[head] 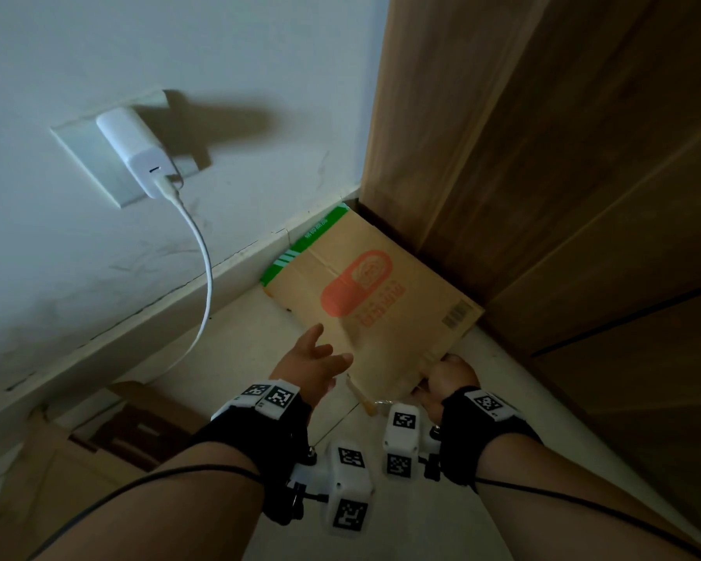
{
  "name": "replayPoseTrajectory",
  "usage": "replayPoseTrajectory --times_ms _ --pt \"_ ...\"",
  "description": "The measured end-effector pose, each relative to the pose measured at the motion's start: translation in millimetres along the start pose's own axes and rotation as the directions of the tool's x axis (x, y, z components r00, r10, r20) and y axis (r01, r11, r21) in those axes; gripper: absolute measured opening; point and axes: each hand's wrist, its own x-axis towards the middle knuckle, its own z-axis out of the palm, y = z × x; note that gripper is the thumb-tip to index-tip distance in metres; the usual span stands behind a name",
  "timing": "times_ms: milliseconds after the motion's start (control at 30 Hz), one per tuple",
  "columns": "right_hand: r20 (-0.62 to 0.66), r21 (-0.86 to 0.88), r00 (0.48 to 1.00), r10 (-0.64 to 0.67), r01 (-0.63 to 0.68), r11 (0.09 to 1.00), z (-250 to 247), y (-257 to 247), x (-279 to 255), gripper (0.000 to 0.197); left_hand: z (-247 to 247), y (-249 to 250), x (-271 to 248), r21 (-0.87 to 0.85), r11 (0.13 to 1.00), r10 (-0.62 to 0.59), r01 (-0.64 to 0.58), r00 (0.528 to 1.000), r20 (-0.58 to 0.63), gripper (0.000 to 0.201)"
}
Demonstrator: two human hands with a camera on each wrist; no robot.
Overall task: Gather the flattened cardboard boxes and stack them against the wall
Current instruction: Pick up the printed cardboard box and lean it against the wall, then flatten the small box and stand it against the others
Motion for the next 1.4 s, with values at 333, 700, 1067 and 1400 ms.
replayPoseTrajectory --times_ms 333,700,1067,1400 --pt "0.025 -0.113 0.998 -0.057 0.06 0.992 4 1 8 0.042 -7 -4 3 -0.003 0.999 -0.043 0.043 0.999 -0.002 0.073" --pt "-0.01 -0.249 1.0 -0.02 0.017 0.968 -8 15 -1 0.056 -14 -6 0 -0.01 0.998 -0.059 0.058 0.998 -0.033 0.07" --pt "0.171 -0.178 0.983 -0.068 0.098 0.979 30 15 -55 0.008 -45 -4 -20 -0.032 0.999 -0.023 0.019 0.994 -0.105 0.064" --pt "0.368 -0.289 0.928 -0.065 0.181 0.94 76 48 -78 0.011 -119 -36 -54 -0.2 0.98 -0.063 0.02 0.976 -0.21 0.042"
